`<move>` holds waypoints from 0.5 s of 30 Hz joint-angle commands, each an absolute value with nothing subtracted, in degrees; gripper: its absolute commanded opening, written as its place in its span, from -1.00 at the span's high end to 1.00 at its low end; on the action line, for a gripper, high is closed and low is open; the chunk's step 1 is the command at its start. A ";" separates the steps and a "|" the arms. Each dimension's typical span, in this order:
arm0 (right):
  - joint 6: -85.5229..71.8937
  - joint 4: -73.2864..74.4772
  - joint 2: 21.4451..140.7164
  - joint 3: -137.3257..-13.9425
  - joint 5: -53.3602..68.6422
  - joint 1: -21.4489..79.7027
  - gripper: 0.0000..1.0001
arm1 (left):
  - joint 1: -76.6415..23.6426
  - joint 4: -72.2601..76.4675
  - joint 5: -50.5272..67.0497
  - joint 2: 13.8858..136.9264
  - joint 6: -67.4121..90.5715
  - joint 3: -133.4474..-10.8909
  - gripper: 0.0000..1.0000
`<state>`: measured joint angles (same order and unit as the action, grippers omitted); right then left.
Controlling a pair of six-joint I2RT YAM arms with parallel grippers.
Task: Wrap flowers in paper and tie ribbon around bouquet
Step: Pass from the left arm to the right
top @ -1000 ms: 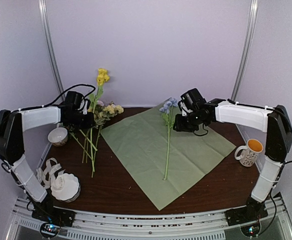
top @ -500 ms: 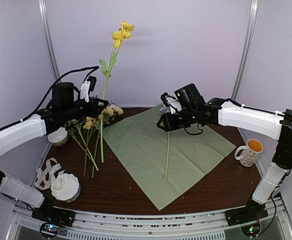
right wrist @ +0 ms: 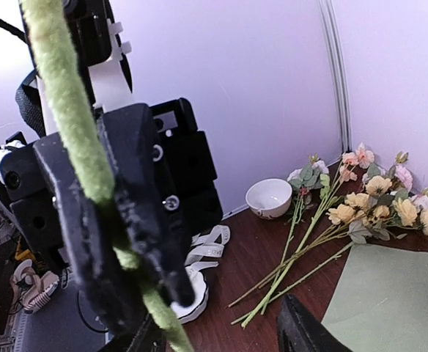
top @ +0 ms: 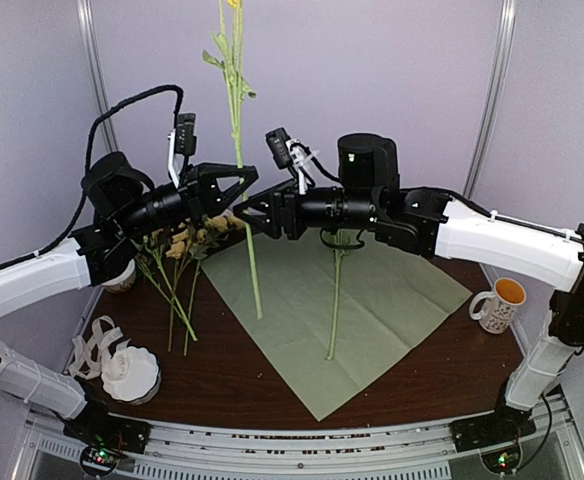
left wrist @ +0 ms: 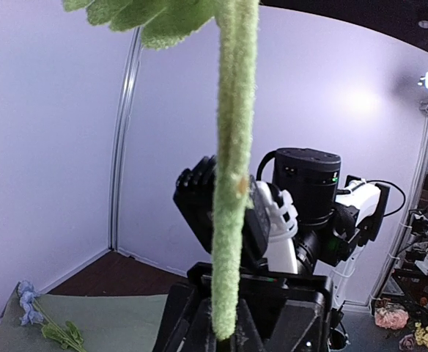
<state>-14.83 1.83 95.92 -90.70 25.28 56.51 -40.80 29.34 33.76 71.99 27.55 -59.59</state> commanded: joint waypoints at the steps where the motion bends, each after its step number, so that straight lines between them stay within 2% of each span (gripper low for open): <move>1: -16.57 -2.43 96.17 -89.34 22.76 56.21 0.14 | -40.76 34.47 36.35 71.93 29.10 -60.31 1.00; 5: -18.43 -4.42 95.59 -88.17 24.75 56.12 1.00 | -40.78 34.78 36.01 72.69 30.46 -60.41 1.00; 6: -19.04 -4.62 95.28 -87.79 23.99 56.04 1.00 | -40.83 33.98 35.32 72.90 30.45 -60.62 0.95; 8: -20.96 -3.85 94.66 -87.04 21.67 55.31 1.00 | -40.78 27.98 32.42 73.39 29.76 -62.09 0.23; 10: -24.10 -1.62 94.14 -86.16 19.81 53.51 1.00 | -40.79 18.67 25.15 73.62 27.68 -64.32 -0.26; 13: -30.26 3.56 93.53 -83.06 17.13 49.22 1.00 | -40.63 1.42 1.76 74.37 25.45 -67.94 -0.63; 15: -34.74 6.82 94.42 -80.12 19.80 45.25 1.00 | -39.53 -9.13 -8.06 76.60 24.33 -71.53 -0.69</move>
